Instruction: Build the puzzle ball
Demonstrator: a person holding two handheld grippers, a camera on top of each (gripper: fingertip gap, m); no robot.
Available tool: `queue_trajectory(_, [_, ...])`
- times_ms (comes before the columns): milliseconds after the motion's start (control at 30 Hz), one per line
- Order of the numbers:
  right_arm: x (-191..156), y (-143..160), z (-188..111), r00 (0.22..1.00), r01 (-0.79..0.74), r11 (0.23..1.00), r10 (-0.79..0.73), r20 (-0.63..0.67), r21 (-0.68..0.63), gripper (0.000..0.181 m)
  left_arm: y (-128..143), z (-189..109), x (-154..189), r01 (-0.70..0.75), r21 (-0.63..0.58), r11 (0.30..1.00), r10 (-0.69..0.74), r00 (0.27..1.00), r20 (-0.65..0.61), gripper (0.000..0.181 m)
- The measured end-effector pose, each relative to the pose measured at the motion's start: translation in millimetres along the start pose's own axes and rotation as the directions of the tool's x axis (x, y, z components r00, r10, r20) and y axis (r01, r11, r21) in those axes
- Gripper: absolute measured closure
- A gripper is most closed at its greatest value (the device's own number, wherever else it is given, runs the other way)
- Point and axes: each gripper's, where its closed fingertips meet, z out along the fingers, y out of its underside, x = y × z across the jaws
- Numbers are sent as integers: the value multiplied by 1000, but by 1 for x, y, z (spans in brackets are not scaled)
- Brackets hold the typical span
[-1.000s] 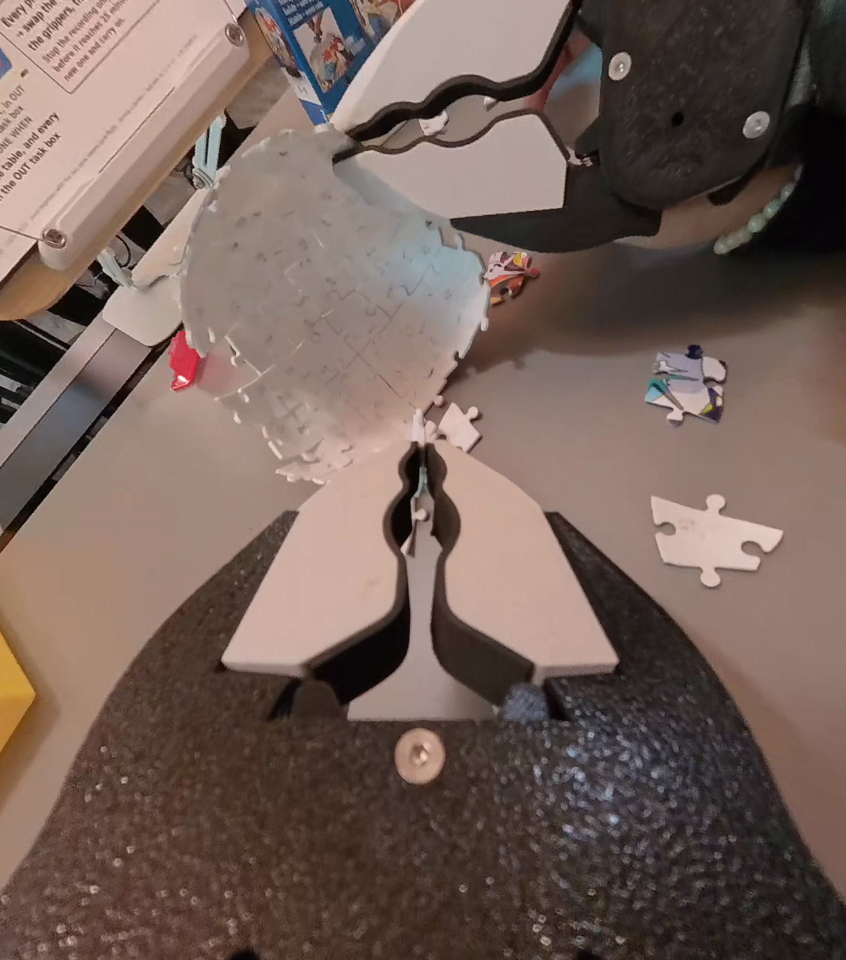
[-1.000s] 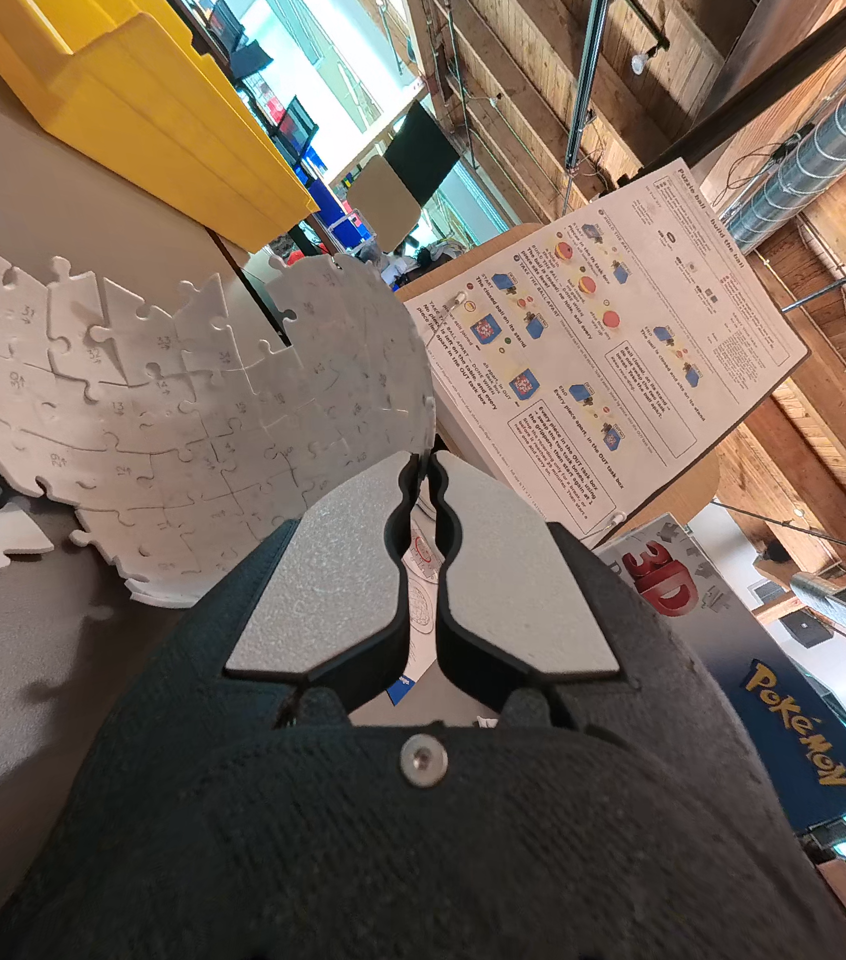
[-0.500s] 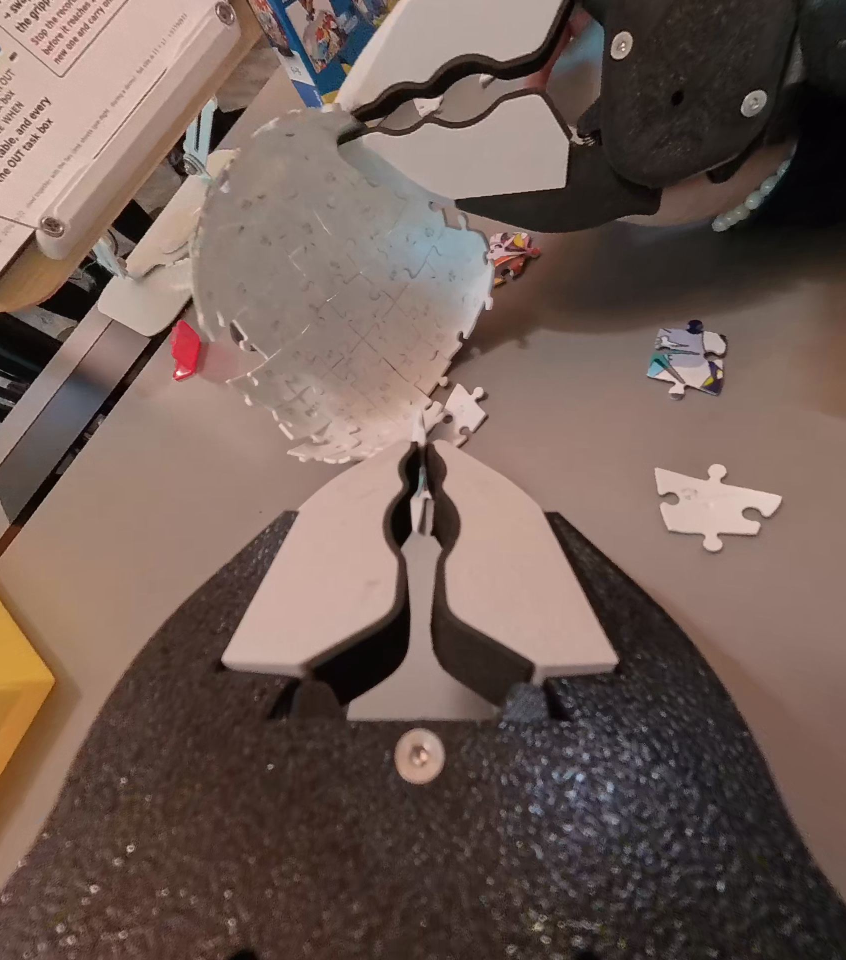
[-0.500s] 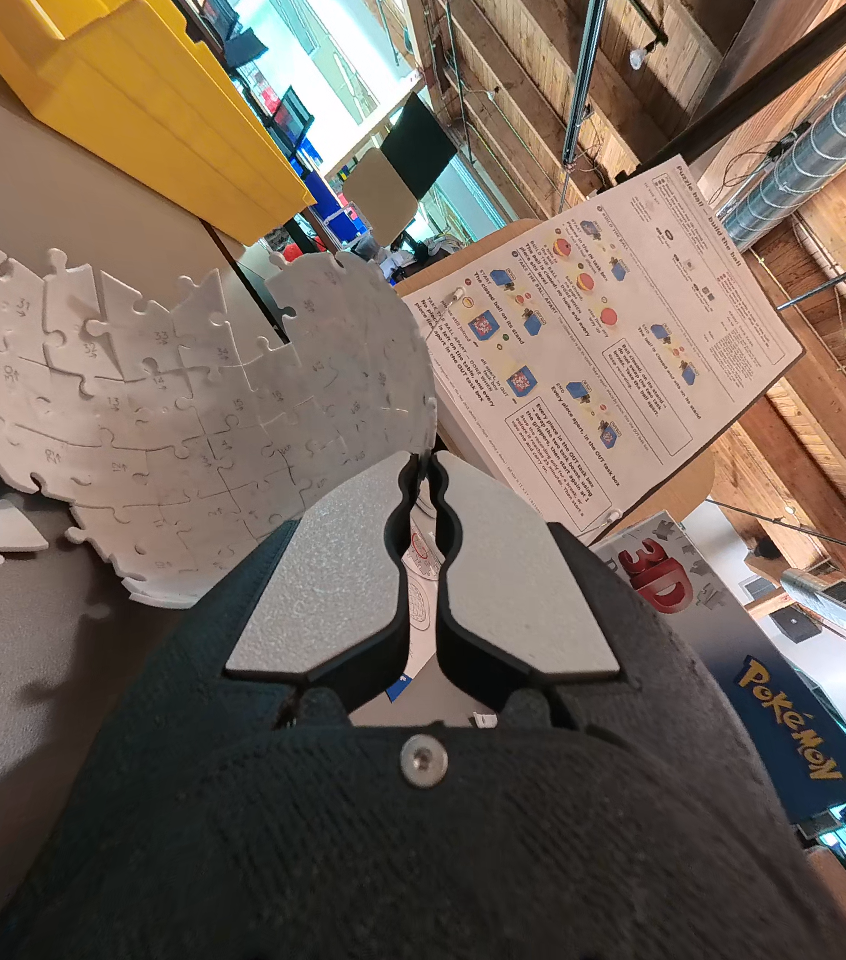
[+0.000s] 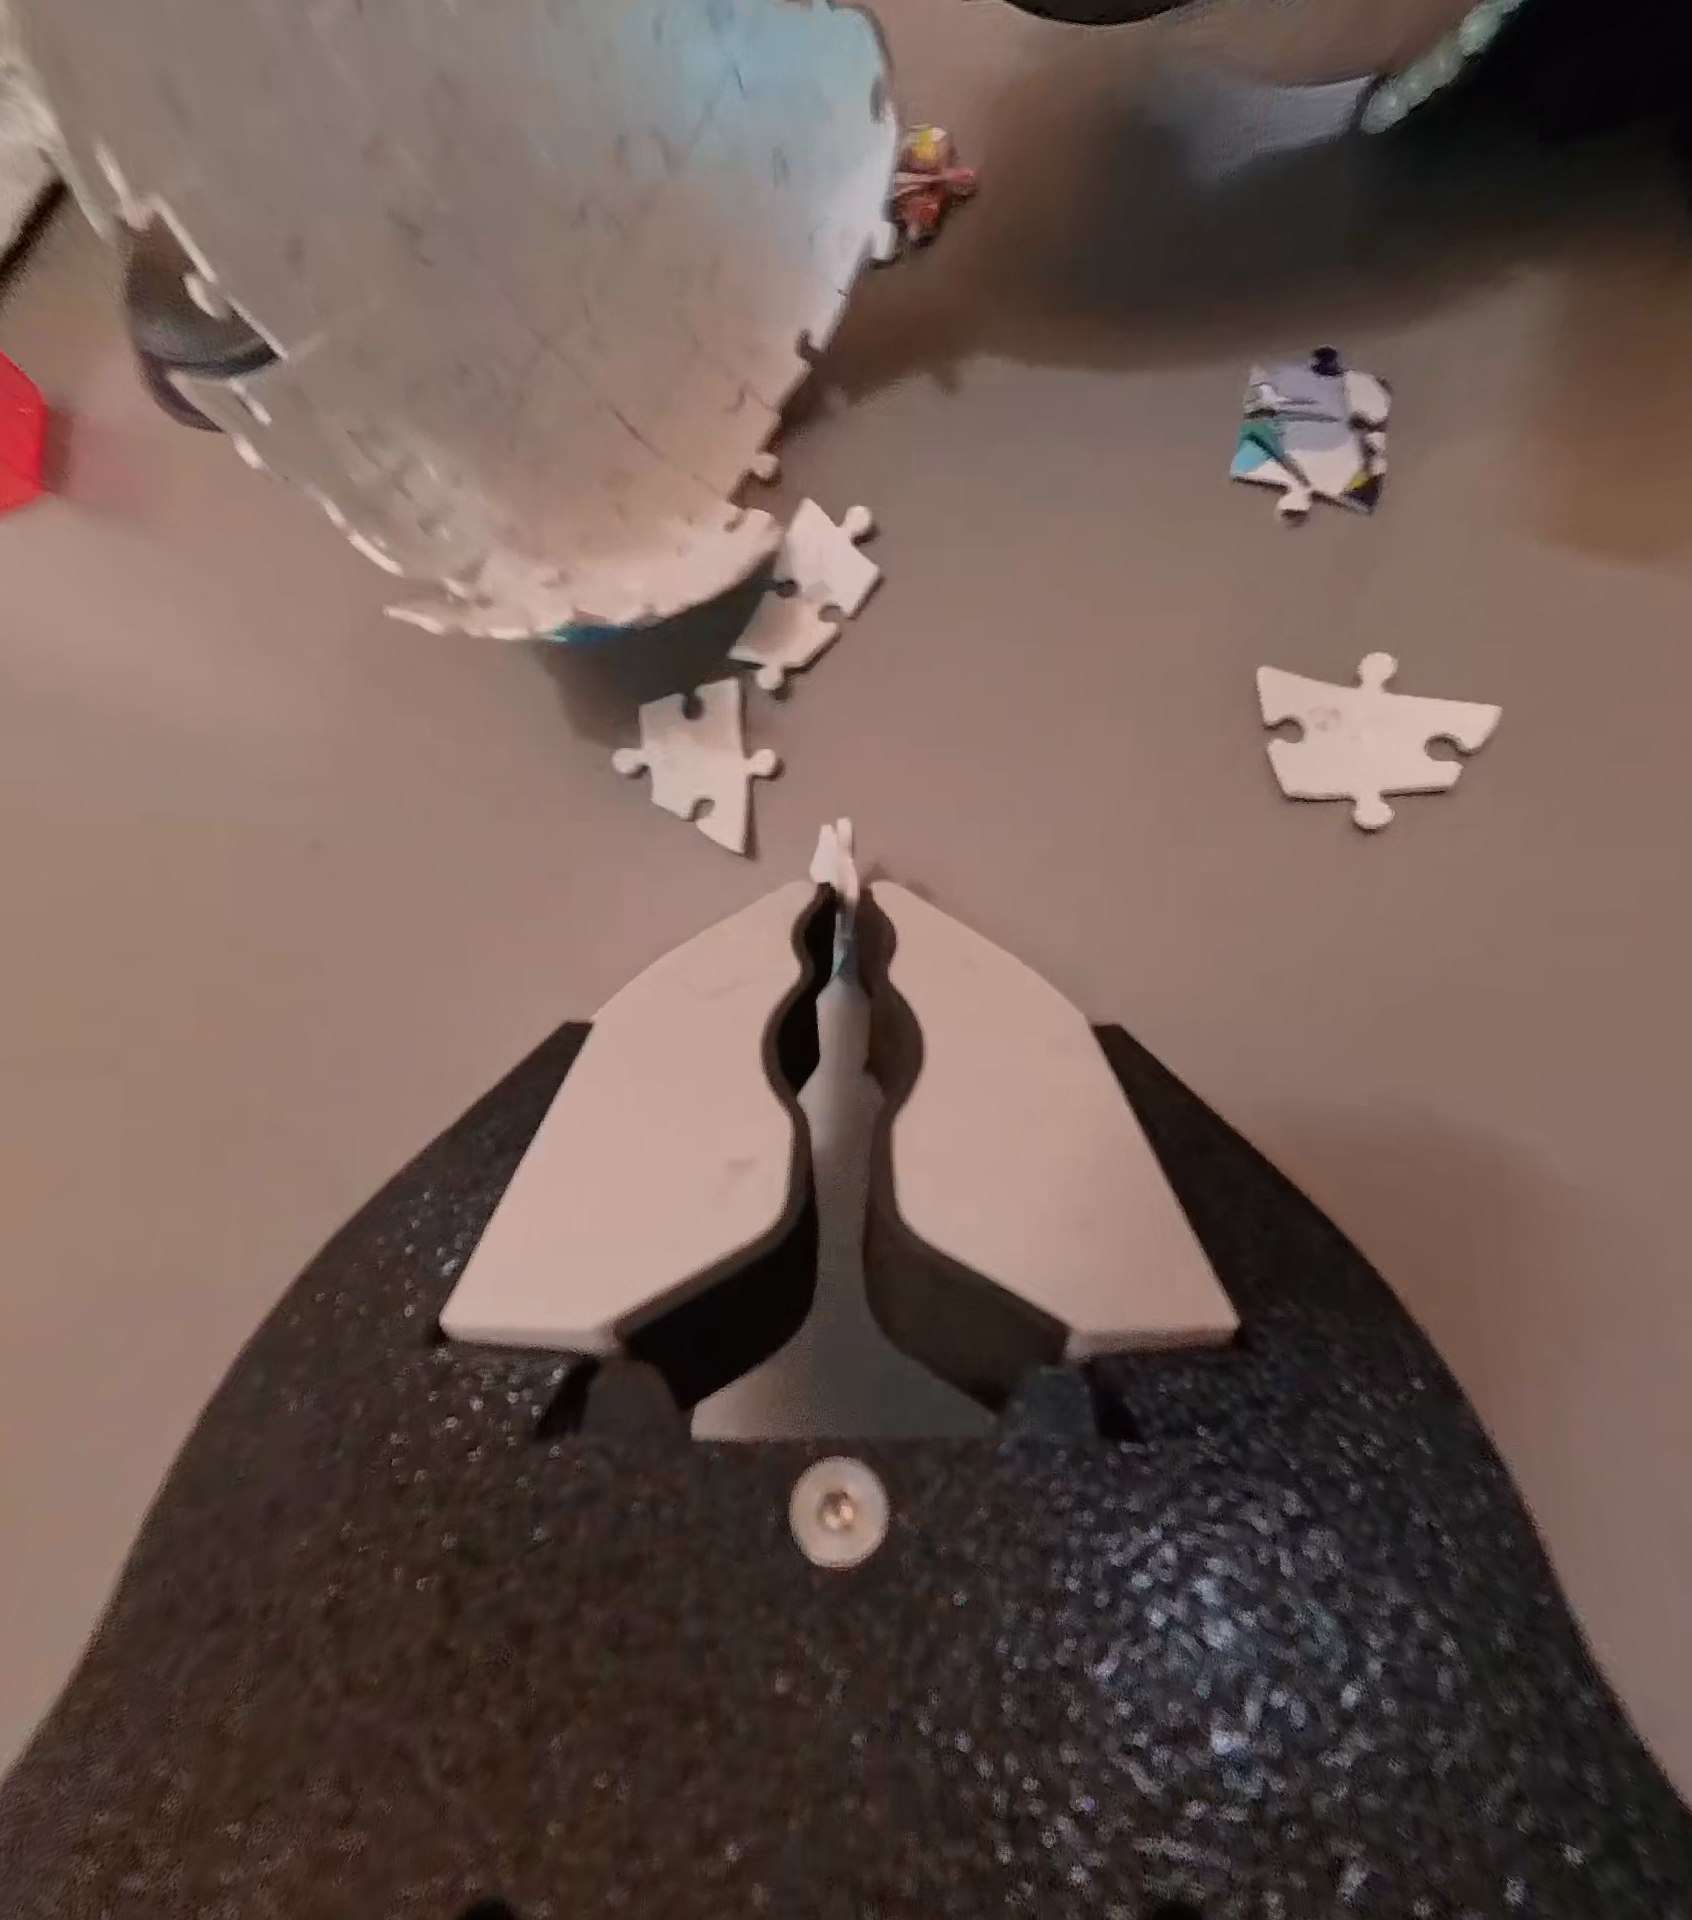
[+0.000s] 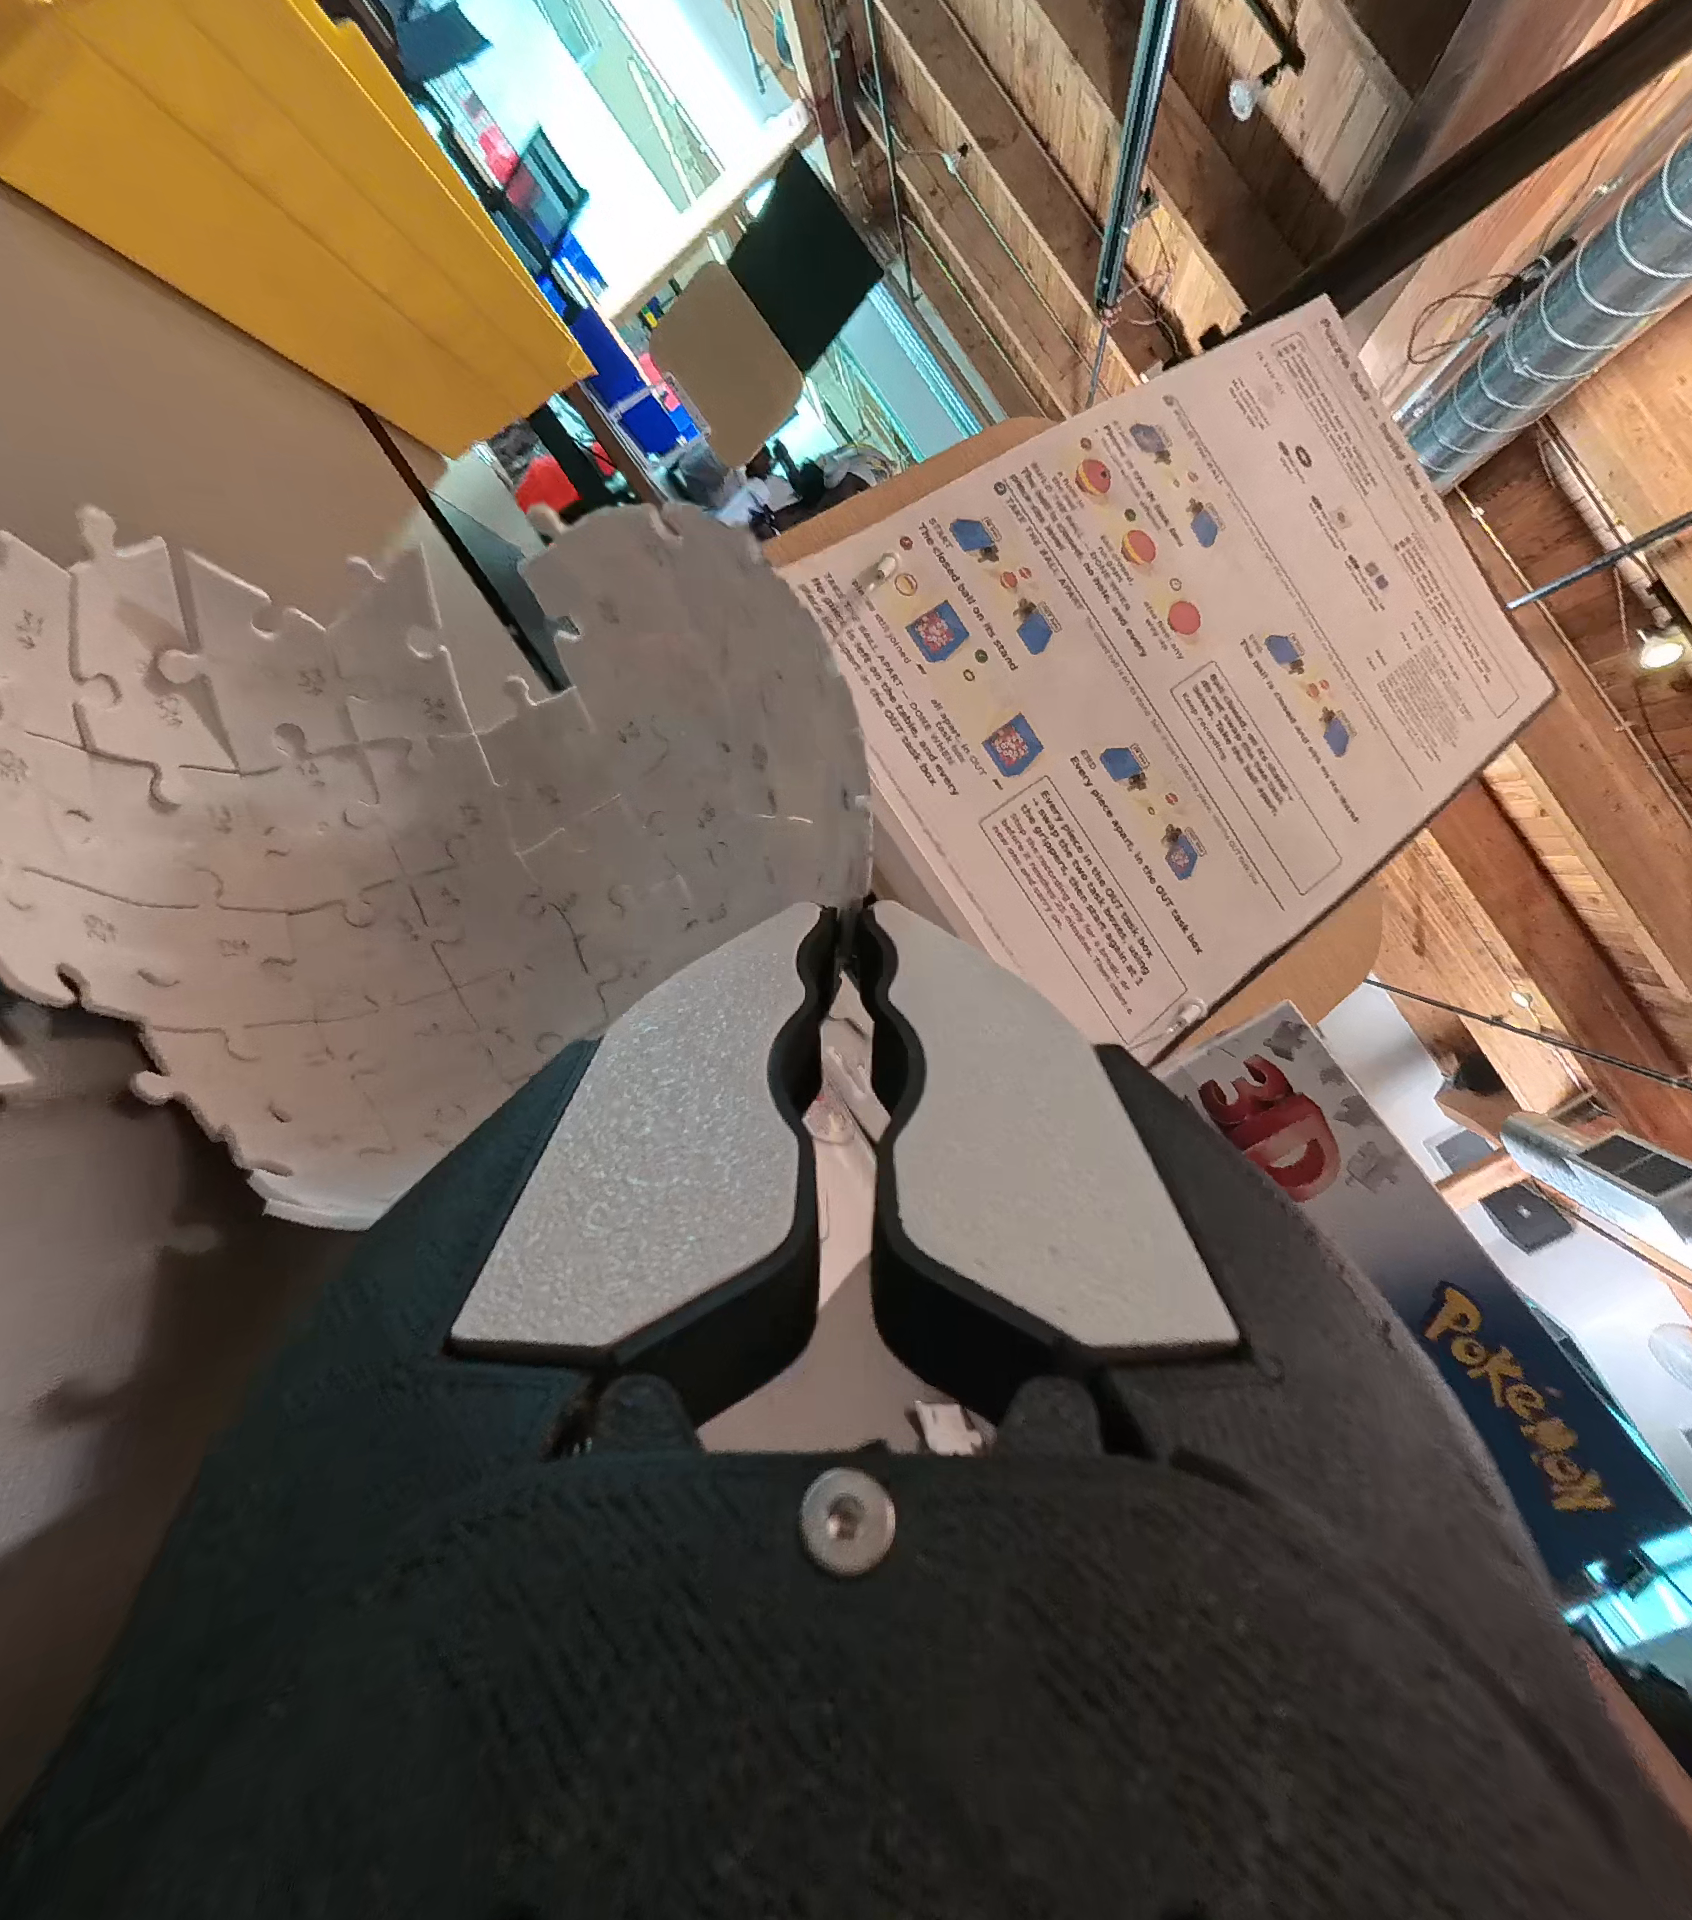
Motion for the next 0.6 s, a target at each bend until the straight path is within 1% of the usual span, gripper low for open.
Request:
queue_trajectory(33, [2,0,0,1000,-5,1000,5,-10,-1,178,0,0,3,10,11,1000,-10,1000,-25,178])
queue_trajectory(100, [5,2,0,1000,-4,1000,3,-27,-10,178,-1,-1,7,14,29,999,-13,999,-52,178])
queue_trajectory(267, [3,-4,-1,999,18,1000,-18,-31,10,178,2,3,17,-61,-18,998,60,996,-72,171])
queue_trajectory(400, [4,-3,-1,1000,6,1000,-6,-28,13,178,9,5,28,-97,-68,993,88,989,-122,164])
queue_trajectory(433, [4,-3,-1,1000,2,1000,-2,-28,12,178,7,4,29,-97,-62,993,88,988,-129,163])
queue_trajectory(500, [4,-4,-2,1000,4,1000,-3,-27,16,179,-5,-4,28,-82,-2,997,81,988,-128,162])
queue_trajectory(600, [3,-6,-2,1000,11,1000,-11,-28,22,179,-25,-14,17,18,79,997,-8,992,-125,149])
